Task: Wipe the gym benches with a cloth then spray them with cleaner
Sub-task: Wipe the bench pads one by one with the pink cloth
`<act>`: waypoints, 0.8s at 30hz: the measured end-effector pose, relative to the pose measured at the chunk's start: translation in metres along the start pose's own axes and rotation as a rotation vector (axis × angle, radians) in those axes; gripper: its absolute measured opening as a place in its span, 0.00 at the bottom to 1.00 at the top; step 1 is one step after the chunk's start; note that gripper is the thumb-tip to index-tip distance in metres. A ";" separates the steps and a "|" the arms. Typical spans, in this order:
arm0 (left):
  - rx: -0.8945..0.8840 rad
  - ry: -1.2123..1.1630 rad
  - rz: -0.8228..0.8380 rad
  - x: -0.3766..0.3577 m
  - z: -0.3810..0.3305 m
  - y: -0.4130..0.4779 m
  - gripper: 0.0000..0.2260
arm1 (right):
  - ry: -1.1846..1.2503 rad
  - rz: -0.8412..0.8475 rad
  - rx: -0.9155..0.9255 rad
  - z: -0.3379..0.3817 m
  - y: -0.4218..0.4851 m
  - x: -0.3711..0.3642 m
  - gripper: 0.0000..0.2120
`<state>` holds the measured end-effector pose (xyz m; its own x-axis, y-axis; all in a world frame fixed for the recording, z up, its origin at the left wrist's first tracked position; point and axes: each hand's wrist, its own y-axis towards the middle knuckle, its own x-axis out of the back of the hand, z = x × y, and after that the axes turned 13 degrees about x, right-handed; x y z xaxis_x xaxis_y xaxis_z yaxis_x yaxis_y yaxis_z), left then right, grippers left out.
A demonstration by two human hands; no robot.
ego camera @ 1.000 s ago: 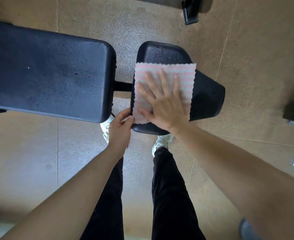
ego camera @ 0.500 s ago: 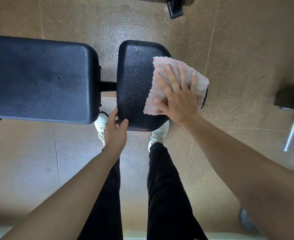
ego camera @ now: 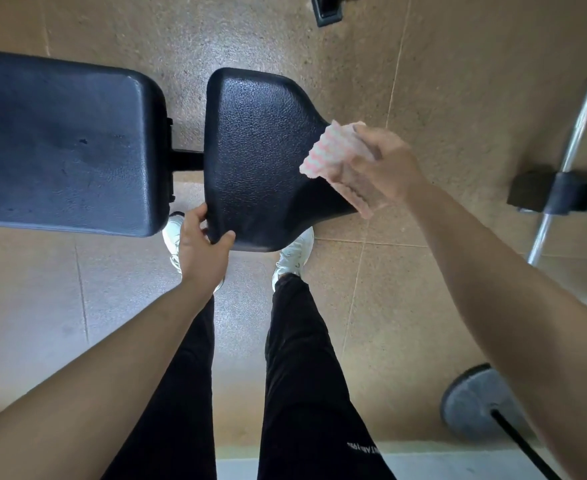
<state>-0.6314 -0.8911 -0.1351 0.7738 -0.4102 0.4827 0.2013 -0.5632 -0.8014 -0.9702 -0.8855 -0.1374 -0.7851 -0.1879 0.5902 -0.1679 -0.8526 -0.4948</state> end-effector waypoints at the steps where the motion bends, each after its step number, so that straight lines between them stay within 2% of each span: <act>1: 0.000 0.002 -0.003 0.000 0.000 0.000 0.26 | 0.023 0.051 -0.019 0.002 -0.003 0.002 0.27; 3: 0.011 -0.002 0.002 0.000 -0.001 0.000 0.26 | 0.034 0.094 -0.013 0.007 -0.007 -0.001 0.26; 8: 0.017 -0.019 0.014 0.002 0.000 0.001 0.27 | -0.022 0.068 0.010 0.016 0.014 -0.001 0.22; 12: 0.022 -0.028 0.017 0.005 0.001 0.002 0.26 | 0.061 0.130 0.057 0.026 0.042 0.002 0.16; 18: 0.023 -0.057 0.051 0.008 0.003 0.005 0.26 | 0.298 0.073 0.019 0.054 0.090 -0.002 0.08; 21: 0.039 -0.092 0.070 0.010 0.003 0.007 0.25 | 0.337 0.079 0.060 0.076 0.110 -0.011 0.10; 24: 0.063 -0.119 0.095 0.013 0.002 0.009 0.25 | 0.267 0.148 0.101 0.101 0.135 -0.024 0.08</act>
<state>-0.6179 -0.9000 -0.1365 0.8561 -0.3698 0.3611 0.1581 -0.4778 -0.8641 -0.9137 -1.0452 -0.1543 -0.9277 -0.1897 0.3216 0.0088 -0.8721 -0.4892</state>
